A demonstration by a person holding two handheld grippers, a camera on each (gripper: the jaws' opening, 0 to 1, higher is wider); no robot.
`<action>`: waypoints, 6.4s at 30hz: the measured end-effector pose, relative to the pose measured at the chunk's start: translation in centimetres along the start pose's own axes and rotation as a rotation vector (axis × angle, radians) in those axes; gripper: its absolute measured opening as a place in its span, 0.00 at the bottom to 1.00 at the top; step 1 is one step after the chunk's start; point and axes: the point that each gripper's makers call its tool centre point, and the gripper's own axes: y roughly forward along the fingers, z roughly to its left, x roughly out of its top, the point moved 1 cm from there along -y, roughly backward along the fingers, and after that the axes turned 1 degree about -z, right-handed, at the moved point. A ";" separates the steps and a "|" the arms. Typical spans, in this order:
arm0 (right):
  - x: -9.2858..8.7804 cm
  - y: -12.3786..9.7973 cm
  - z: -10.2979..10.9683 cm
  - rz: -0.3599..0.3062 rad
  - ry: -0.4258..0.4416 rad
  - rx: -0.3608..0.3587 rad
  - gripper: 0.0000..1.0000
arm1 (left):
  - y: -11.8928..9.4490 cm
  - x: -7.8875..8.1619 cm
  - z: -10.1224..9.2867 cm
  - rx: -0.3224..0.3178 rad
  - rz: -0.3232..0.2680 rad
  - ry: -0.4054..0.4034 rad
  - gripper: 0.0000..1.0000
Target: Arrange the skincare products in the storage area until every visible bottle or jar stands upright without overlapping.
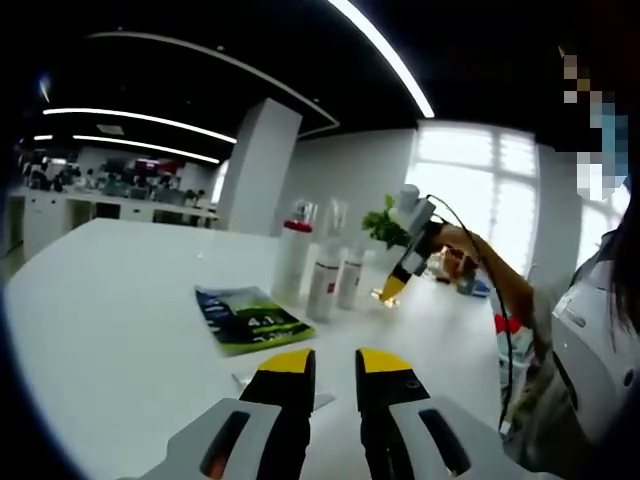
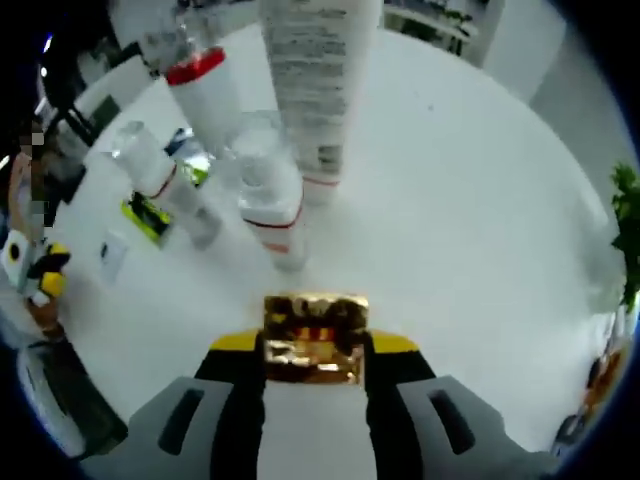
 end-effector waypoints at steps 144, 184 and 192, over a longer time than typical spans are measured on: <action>-1.0 1.4 16.4 -0.566 0.206 0.489 0.28 | 1.1 1.8 1.8 0.031 -0.209 -0.259 0.29; -4.6 -10.8 9.1 -1.153 0.019 0.045 0.77 | -3.1 5.5 -0.5 0.195 -0.251 -0.022 0.70; -5.5 -12.6 8.2 -1.203 0.026 0.027 1.00 | -4.3 6.1 -0.5 0.261 -0.242 0.046 0.82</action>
